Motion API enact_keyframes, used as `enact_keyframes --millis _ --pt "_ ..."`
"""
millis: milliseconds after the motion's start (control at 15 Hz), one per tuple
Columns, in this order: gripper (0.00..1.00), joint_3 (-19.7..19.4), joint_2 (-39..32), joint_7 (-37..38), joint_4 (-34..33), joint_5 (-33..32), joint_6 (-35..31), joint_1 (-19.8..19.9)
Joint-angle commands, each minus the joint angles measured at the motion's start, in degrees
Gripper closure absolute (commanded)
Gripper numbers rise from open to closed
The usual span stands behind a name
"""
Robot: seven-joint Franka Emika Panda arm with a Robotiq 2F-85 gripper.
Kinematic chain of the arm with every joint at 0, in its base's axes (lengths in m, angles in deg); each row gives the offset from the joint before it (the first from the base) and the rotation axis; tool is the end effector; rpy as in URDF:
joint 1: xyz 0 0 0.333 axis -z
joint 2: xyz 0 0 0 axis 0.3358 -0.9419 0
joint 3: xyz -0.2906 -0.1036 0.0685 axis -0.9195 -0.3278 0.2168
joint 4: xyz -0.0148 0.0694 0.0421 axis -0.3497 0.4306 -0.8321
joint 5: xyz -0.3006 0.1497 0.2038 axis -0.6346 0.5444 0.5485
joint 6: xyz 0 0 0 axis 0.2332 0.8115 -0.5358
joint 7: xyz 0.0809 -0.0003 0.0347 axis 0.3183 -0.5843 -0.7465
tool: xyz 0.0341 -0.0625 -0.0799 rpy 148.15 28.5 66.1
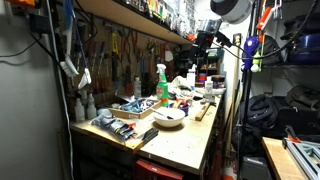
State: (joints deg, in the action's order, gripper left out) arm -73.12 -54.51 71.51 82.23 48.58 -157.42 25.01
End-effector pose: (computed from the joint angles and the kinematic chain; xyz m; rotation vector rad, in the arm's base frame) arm 0.4213 -0.1580 0.4708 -3.0108 0.3068 -0.5071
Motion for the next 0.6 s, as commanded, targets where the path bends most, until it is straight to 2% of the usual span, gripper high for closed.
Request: enact_keyframes --millis 0,133,467,533 --pt "0.00 1.6 -5.7 -0.5 -1.7 -5.4 -13.3 2.9" --pt "0.00 2.0 -9.9 -1.2 -3.9 -9.9 -19.6 4.1" --pt "0.00 2.9 -23.2 -1.1 -11.0 -23.4 -28.9 6.9" --pt "0.00 2.5 -24.8 -1.5 -12.7 -20.4 -26.6 5.8"
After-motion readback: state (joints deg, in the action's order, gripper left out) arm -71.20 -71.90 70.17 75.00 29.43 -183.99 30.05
